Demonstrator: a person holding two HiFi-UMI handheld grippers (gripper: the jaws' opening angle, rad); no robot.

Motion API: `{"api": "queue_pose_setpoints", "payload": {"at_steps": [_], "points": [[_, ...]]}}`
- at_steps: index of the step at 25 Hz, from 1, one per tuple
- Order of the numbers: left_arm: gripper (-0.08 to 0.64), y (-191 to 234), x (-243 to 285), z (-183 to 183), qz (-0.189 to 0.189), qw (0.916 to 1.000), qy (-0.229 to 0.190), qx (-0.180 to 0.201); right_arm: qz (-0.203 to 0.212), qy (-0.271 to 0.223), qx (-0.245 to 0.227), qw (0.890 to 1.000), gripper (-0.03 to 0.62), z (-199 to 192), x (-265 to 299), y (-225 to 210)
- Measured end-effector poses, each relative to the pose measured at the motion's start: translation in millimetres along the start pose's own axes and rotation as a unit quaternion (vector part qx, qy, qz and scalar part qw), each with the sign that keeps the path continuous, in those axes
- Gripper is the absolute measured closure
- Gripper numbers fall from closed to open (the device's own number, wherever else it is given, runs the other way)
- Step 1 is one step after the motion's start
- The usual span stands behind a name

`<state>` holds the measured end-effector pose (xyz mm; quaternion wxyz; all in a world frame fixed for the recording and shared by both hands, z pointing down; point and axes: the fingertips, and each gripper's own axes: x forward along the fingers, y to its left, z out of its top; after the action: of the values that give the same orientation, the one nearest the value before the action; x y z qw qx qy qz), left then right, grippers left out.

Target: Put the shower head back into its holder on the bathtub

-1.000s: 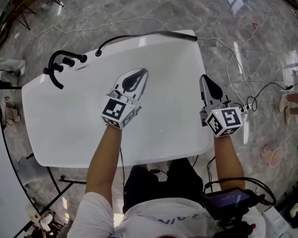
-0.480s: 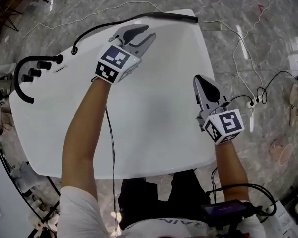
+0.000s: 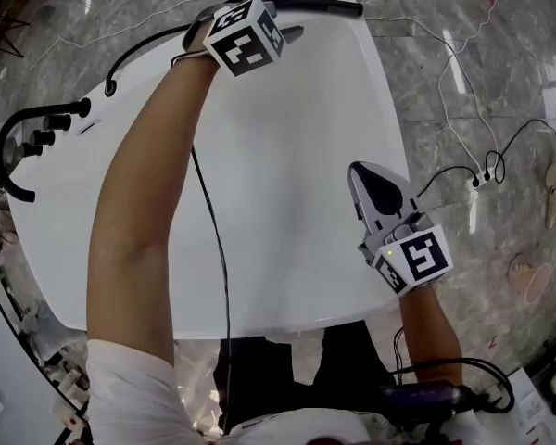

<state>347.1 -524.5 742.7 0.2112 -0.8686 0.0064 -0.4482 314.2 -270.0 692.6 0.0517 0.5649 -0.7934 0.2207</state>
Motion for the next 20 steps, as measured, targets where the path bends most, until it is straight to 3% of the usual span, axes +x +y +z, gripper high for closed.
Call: {"api": "queue_pose_setpoints", "payload": {"at_steps": [3, 14, 20], "points": [[0.353, 5, 20, 0, -0.025, 0.9985, 0.029, 0.039, -0.001, -0.006, 0.011, 1.000, 0.586, -3, -1, 2], [0.351, 22, 74, 2, -0.063, 0.9905, 0.088, 0.085, -0.004, -0.016, 0.011, 1.000, 0.586, -14, 8, -15], [0.344, 22, 77, -6, -0.091, 0.9892, 0.108, 0.038, -0.005, -0.032, 0.019, 0.999, 0.586, -3, 26, -31]]}}
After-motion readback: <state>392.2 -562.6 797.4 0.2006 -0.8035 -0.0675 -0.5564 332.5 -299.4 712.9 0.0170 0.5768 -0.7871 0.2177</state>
